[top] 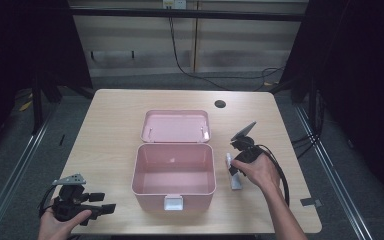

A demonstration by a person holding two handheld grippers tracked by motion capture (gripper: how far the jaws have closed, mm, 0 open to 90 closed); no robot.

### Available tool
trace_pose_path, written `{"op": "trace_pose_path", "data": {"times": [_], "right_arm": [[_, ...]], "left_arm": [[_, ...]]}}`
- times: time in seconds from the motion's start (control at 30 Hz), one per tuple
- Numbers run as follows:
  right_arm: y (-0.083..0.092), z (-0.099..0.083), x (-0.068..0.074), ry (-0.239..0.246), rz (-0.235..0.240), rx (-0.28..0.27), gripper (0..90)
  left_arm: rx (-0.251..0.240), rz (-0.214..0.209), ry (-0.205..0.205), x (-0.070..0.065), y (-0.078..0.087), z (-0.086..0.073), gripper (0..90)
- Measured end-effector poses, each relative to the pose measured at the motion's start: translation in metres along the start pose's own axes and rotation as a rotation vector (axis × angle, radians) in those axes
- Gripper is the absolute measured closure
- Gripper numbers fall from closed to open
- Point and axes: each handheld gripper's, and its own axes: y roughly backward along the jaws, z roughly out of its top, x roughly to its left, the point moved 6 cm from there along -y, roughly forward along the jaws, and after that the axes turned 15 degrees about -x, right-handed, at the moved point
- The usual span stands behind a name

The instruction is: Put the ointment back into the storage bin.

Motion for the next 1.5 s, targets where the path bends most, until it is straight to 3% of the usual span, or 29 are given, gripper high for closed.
{"op": "trace_pose_path", "data": {"times": [0.43,0.8,1.03,1.33,1.5], "right_arm": [[-0.012,0.002,-0.001,-0.001,-0.029,0.064,61.4],[-0.023,0.001,-0.002,-0.009,-0.050,0.076,60.2],[-0.025,0.001,-0.001,0.035,-0.067,0.080,66.6],[-0.028,0.002,0.006,0.142,-0.111,0.113,67.8],[-0.025,0.002,0.004,0.128,-0.064,0.106,70.8]], "left_arm": [[0.000,0.001,0.000,0.000,0.000,0.000,26.9],[-0.001,0.002,0.003,0.000,0.000,0.000,27.0],[-0.001,0.001,0.001,0.000,0.000,0.000,27.0],[0.001,0.000,0.004,0.000,0.000,0.000,26.9],[-0.001,0.003,0.002,0.000,0.000,0.000,26.9]]}}
